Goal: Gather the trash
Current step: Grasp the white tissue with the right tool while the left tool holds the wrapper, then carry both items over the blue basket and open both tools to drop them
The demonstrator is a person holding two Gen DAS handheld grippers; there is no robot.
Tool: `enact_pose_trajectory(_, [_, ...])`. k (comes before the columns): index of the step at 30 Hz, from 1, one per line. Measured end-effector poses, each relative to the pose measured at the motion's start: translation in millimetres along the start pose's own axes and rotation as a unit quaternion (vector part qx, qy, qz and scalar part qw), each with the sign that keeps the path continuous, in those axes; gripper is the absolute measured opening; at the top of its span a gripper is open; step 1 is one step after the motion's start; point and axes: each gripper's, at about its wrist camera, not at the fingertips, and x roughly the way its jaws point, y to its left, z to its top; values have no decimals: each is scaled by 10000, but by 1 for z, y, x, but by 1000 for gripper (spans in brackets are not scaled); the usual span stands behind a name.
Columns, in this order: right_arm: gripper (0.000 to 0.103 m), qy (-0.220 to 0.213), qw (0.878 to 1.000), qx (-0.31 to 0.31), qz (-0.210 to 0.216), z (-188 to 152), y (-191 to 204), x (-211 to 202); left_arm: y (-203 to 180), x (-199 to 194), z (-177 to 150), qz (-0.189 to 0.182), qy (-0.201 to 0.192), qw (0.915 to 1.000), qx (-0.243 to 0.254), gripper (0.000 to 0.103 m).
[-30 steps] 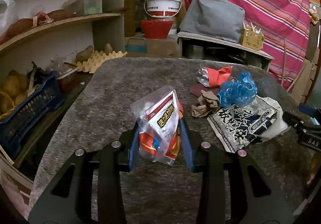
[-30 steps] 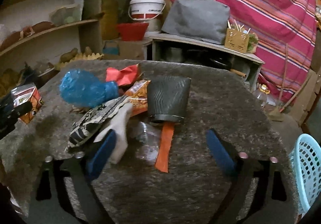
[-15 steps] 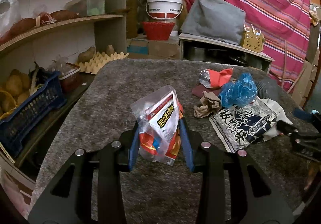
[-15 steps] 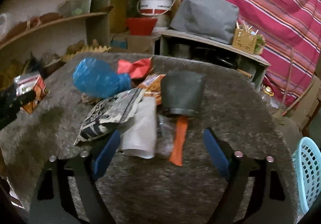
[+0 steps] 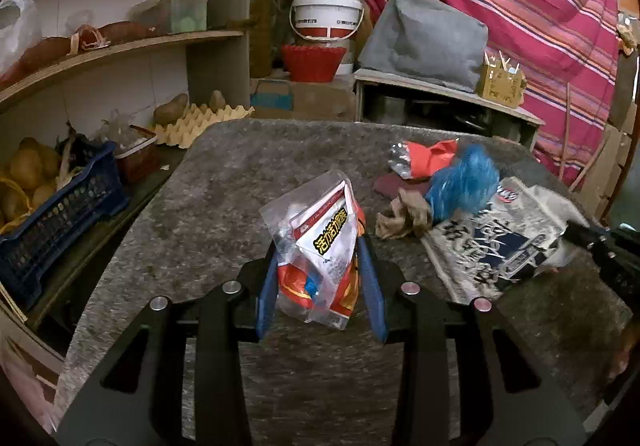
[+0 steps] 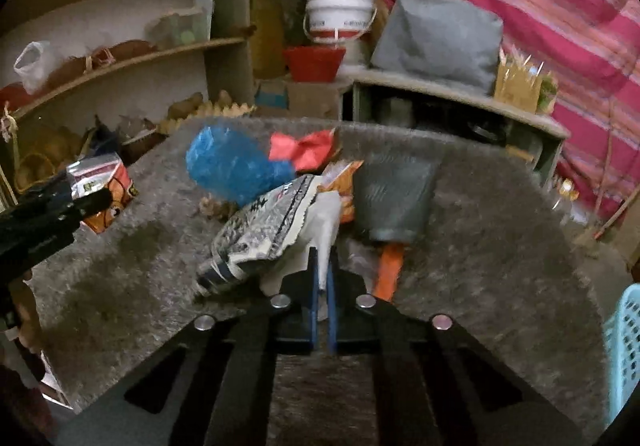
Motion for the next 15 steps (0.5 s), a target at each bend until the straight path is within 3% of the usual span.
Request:
enact_pose_trajectory(6, [3, -373, 9989, 200, -222, 7, -33, -34, -14, -8, 6, -29, -151, 9999, 32, 36])
enact_pose_trajectory(15, [3, -467, 9944, 710, -633, -2, -106, -59, -44, -10, 11, -135, -225, 9995, 146, 36])
